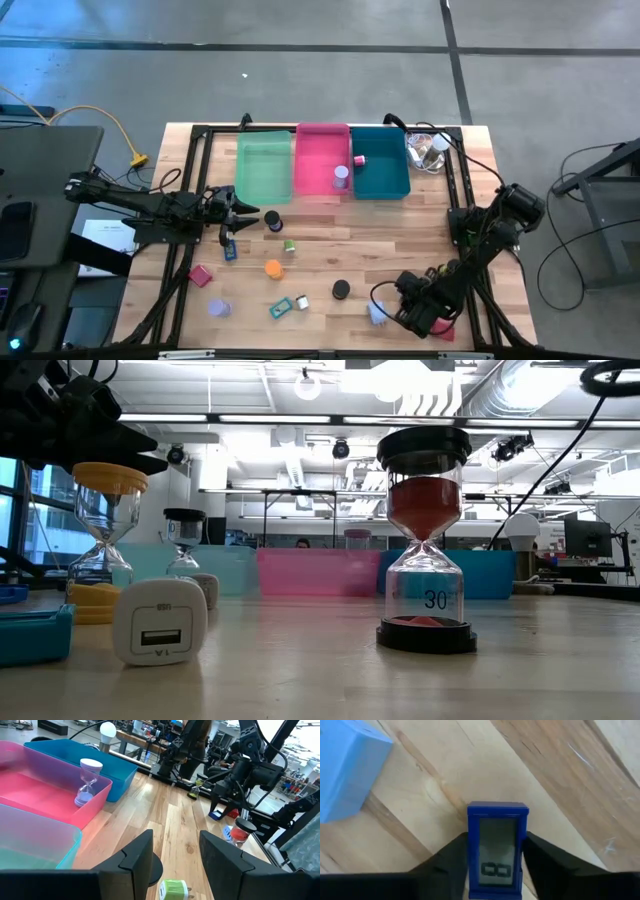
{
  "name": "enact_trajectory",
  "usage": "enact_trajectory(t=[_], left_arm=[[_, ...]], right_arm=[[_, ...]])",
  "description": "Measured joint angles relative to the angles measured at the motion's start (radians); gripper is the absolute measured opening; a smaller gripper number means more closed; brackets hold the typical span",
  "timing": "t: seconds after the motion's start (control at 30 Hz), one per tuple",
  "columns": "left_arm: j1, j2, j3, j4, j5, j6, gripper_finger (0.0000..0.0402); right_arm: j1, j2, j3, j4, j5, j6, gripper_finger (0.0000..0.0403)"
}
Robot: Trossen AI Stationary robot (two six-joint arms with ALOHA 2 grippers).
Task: Pick & Place Office items
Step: Put the right purple digital clock into the green bin
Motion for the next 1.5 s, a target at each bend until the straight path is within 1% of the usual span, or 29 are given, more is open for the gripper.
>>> enact_trajectory(t=[0.07, 0.3, 0.4, 0.5, 0.6, 0.7, 0.77, 0.87, 0.93, 1.03, 1.13, 1.23, 1.33, 1.5], left_arm=[[0.0, 0.0, 0.0, 0.0, 0.0, 0.0, 0.0156], [0.0, 0.0, 0.0, 0.0, 0.0, 0.0, 0.0156], [0.0, 0.0, 0.0, 0.006, 0.0, 0.002, 0.0156], [0.0, 0.0, 0.0, 0.078, 0.0, 0.035, 0.0156], [0.0, 0.0, 0.0, 0.207, 0.026, 0.103, 0.0156], [0.0, 0.0, 0.0, 0.321, 0.097, 0.215, 0.0156], [0.0, 0.0, 0.0, 0.359, 0.157, 0.316, 0.0156], [0.0, 0.0, 0.0, 0.375, 0.226, 0.473, 0.0156], [0.0, 0.002, 0.0, 0.375, 0.244, 0.546, 0.0156], [0.0, 0.02, 0.0, 0.387, 0.243, 0.551, 0.0156], [0.0, 0.05, 0.0, 0.448, 0.241, 0.453, 0.0156], [-0.001, 0.091, 0.0, 0.507, 0.24, 0.381, 0.0156], [-0.002, 0.146, 0.0, 0.577, 0.239, 0.368, 0.0156], [-0.002, 0.258, 0.001, 0.671, 0.236, 0.407, 0.0156]], right_arm=[[-0.011, 0.0, 0.001, 0.0, -0.014, -0.005, 0.0125], [-0.034, 0.005, 0.023, -0.012, -0.027, -0.054, 0.0123], [-0.053, 0.011, 0.076, -0.089, -0.021, -0.097, 0.0123], [-0.081, 0.014, 0.147, -0.191, 0.01, -0.162, 0.012], [-0.114, 0.013, 0.234, -0.281, 0.07, -0.252, 0.012], [-0.161, 0.01, 0.32, -0.362, 0.156, -0.377, 0.012], [-0.195, 0.009, 0.378, -0.385, 0.228, -0.477, 0.012], [-0.249, 0.006, 0.459, -0.388, 0.354, -0.661, 0.012], [-0.287, 0.005, 0.507, -0.34, 0.437, -0.799, 0.012], [-0.341, 0.004, 0.555, -0.207, 0.519, -1.051, 0.012], [-0.393, 0.004, 0.566, 0.02, 0.51, -1.333, 0.012], [-0.442, 0.004, 0.566, 0.213, 0.432, -1.565, 0.012], [-0.49, 0.003, 0.566, 0.316, 0.351, -1.683, 0.012], [-0.552, 0.006, 0.566, 0.34, 0.314, -1.733, 0.012]])
